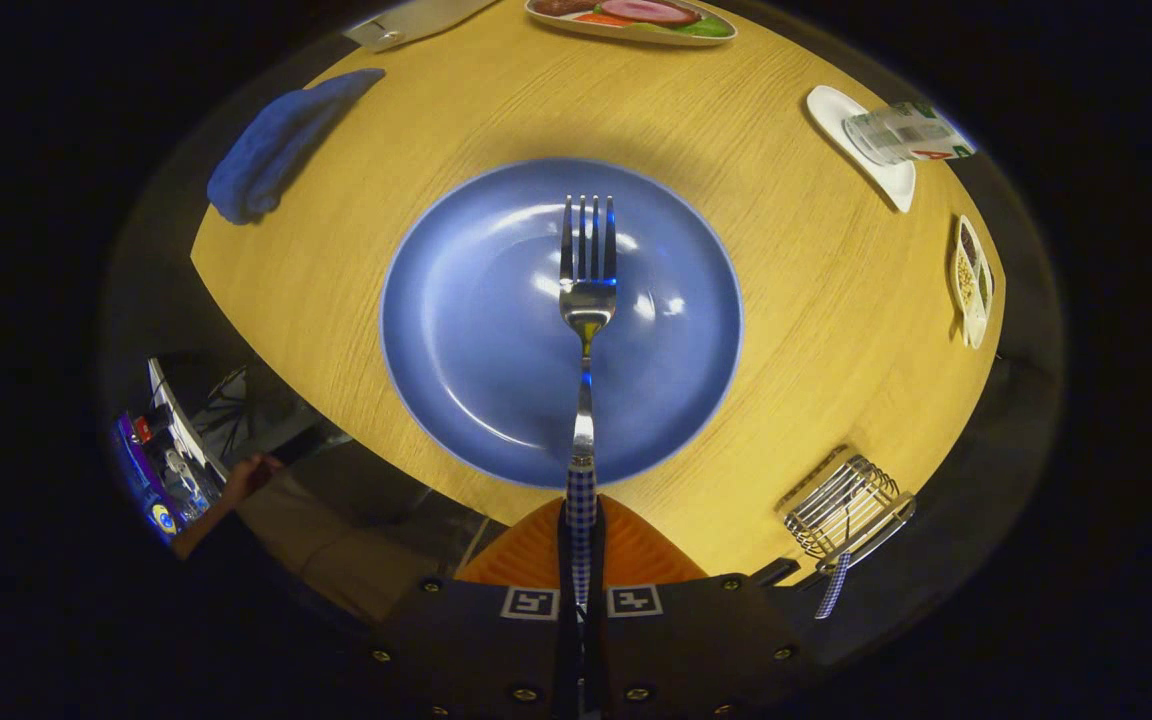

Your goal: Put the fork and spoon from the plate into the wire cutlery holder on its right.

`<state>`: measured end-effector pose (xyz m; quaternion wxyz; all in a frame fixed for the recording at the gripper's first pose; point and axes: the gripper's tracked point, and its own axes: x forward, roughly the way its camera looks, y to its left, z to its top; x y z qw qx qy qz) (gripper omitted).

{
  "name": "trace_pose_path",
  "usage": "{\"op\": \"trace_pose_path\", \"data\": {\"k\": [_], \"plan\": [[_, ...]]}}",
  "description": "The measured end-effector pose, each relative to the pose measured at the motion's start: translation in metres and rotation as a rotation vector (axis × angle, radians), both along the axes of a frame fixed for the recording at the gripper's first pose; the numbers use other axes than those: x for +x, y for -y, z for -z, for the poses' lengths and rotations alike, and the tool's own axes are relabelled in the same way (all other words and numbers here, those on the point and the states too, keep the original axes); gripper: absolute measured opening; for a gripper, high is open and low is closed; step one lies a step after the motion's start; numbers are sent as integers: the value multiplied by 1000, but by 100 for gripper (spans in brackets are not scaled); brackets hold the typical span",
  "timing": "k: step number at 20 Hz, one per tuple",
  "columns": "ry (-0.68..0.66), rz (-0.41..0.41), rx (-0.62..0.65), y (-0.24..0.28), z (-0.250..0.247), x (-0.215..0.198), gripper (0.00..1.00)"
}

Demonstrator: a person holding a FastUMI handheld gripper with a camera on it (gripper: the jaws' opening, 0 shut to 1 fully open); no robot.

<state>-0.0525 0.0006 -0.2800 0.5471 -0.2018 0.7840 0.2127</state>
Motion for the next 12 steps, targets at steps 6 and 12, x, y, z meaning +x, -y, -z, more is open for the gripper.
{"op": "trace_pose_path", "data": {"k": [6,12], "plan": [[-34,53,-10,50,-29,-14,3],[-58,171,-4,98,-65,-29,3]]}}
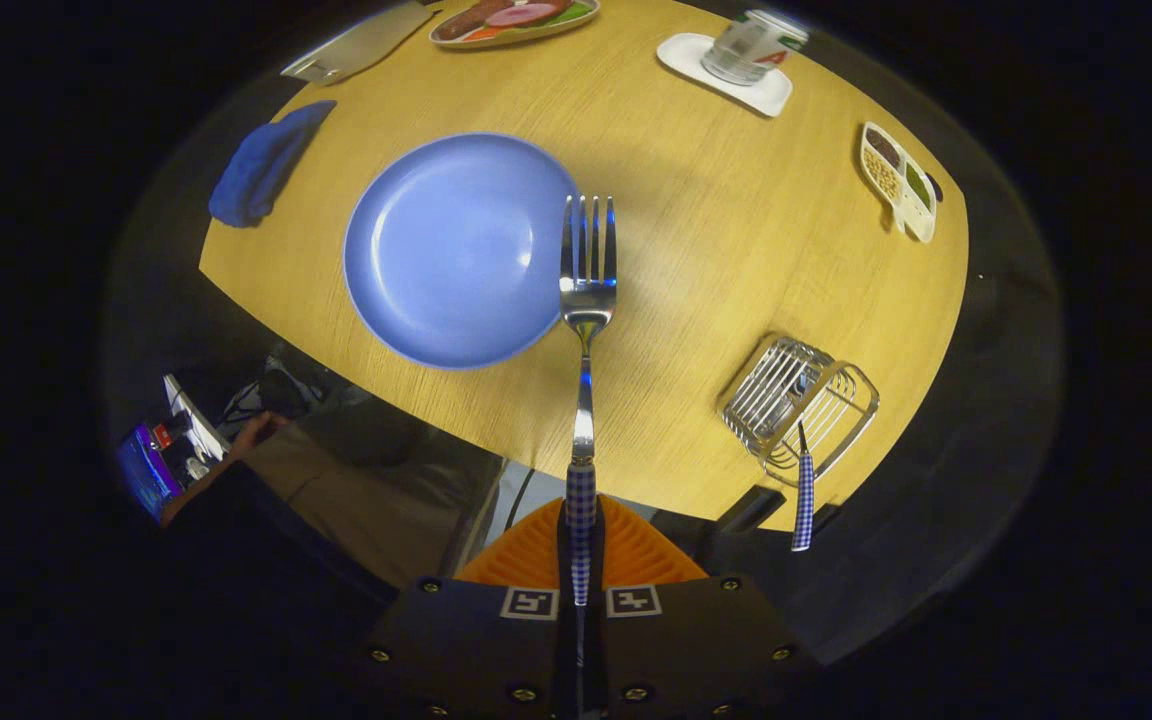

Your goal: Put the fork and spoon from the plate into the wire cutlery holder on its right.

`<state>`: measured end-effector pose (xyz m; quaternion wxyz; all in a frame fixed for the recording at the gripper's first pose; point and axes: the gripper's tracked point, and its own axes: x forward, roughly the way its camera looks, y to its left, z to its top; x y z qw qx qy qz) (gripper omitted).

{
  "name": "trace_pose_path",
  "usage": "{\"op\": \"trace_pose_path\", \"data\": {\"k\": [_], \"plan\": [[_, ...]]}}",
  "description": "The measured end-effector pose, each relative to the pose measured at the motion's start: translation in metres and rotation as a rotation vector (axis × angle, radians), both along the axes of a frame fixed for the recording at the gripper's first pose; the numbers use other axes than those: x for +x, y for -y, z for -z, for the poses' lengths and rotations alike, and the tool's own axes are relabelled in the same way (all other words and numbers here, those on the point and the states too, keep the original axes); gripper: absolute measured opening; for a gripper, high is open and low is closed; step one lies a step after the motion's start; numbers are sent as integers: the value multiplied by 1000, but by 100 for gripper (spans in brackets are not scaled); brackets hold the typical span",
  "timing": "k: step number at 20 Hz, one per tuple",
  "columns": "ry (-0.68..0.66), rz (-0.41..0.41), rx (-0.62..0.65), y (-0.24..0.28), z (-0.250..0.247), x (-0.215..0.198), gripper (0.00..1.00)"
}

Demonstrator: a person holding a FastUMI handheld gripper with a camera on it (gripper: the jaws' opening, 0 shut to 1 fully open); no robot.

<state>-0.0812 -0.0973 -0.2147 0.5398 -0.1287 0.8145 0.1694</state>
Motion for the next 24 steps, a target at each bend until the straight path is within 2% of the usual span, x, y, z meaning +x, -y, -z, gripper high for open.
{"op": "trace_pose_path", "data": {"k": [9,14,24], "plan": [[-47,123,-104,89,-34,-16,3],[-105,187,-112,109,-37,-23,3],[-244,230,-135,129,-29,-16,3]]}}
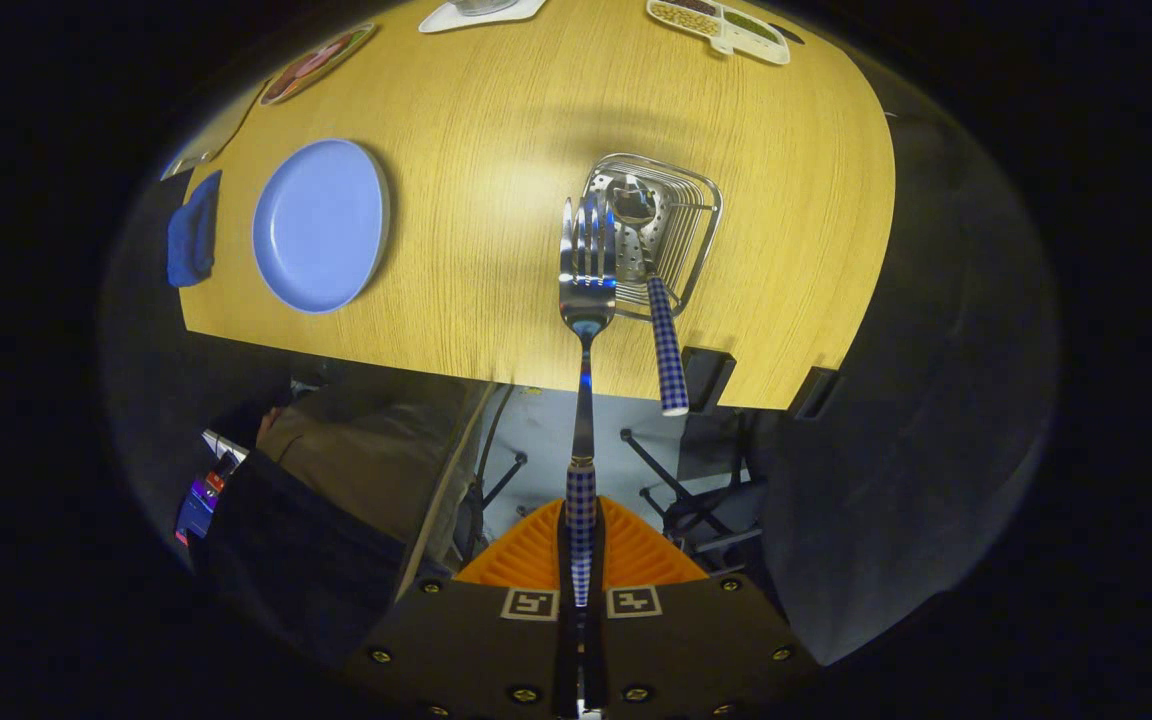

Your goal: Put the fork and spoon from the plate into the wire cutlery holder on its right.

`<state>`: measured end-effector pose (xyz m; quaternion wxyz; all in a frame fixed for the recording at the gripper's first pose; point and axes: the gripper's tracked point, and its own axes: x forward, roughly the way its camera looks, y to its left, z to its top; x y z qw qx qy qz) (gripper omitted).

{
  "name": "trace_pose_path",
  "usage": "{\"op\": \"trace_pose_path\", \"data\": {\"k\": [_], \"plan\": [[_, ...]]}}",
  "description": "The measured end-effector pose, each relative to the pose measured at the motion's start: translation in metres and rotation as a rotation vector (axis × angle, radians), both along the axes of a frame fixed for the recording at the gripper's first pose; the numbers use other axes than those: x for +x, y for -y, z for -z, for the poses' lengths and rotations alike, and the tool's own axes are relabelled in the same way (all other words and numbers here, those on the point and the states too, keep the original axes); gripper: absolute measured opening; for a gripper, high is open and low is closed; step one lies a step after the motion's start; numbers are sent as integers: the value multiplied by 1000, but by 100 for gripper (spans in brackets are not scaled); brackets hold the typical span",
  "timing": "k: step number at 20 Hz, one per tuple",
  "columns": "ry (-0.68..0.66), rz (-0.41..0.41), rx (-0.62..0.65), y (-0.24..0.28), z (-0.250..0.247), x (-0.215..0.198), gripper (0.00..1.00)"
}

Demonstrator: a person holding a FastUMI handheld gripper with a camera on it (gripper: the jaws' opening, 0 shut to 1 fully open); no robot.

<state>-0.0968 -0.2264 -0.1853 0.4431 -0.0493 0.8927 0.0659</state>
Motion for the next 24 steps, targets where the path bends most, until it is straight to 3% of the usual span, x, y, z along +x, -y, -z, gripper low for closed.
{"op": "trace_pose_path", "data": {"k": [6,19,24], "plan": [[-66,23,-51,11,22,16,3],[-287,-48,-87,2,58,33,3],[-307,-41,-101,2,70,50,3]]}}
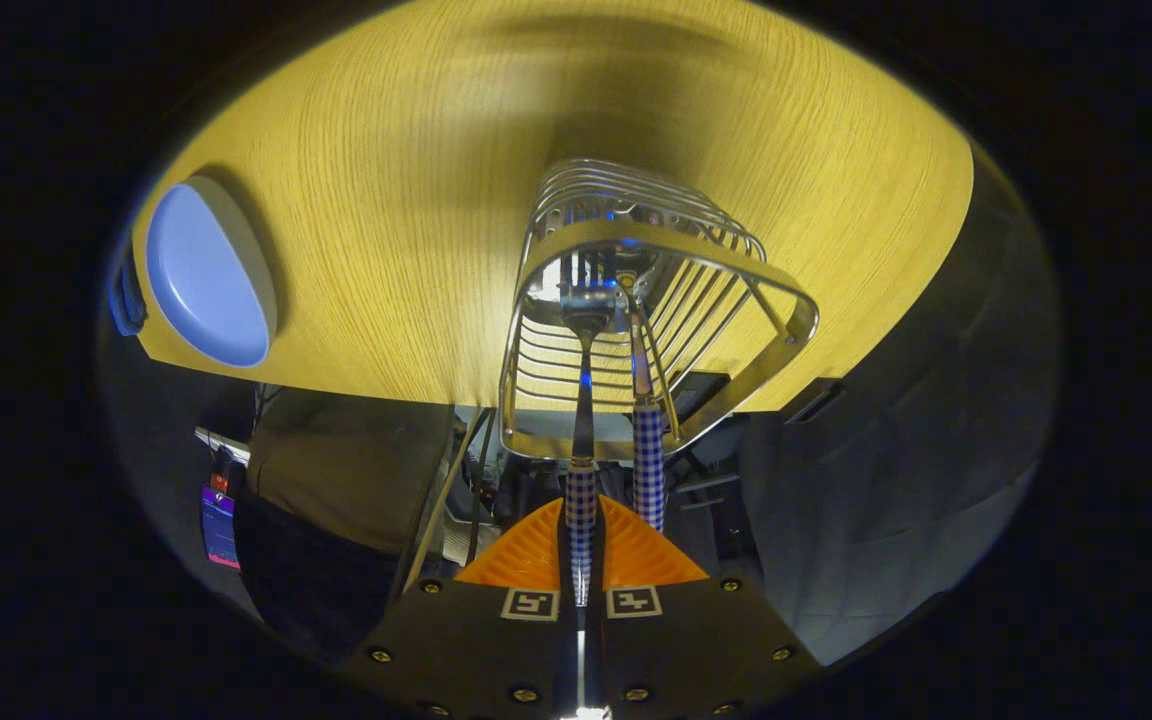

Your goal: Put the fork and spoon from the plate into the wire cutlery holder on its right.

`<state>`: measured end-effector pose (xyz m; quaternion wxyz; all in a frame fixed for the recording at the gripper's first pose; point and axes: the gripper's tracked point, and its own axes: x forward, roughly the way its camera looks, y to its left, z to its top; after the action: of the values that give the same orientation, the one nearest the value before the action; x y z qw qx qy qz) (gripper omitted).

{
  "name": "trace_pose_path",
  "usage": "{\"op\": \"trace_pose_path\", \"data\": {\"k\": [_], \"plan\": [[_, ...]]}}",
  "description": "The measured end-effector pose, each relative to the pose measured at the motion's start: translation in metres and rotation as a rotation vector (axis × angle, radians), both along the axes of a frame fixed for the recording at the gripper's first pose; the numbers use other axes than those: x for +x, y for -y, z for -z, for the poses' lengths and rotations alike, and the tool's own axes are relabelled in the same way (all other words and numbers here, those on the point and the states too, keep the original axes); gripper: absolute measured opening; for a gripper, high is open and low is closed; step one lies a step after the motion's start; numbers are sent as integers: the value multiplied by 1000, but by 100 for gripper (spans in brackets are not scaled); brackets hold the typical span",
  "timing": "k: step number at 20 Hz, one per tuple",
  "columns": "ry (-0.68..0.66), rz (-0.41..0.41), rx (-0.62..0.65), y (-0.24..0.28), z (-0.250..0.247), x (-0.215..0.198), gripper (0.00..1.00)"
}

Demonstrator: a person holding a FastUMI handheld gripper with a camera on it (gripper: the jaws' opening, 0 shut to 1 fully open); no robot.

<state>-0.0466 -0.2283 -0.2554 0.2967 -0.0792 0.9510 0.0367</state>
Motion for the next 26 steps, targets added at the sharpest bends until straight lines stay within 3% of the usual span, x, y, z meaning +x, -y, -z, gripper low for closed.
{"op": "trace_pose_path", "data": {"k": [8,9,10,14,17,18,19,20,26], "plan": [[22,-36,12,4,-2,11,11],[31,-44,13,5,-6,14,23],[48,-49,20,8,-9,11,27],[123,-43,29,11,-33,14,27],[175,-19,51,3,-47,5,70],[197,-23,53,3,-53,3,78],[224,-28,59,4,-55,0,94],[250,-23,65,4,-54,-6,99],[497,11,78,-13,-60,-1,99]]}}
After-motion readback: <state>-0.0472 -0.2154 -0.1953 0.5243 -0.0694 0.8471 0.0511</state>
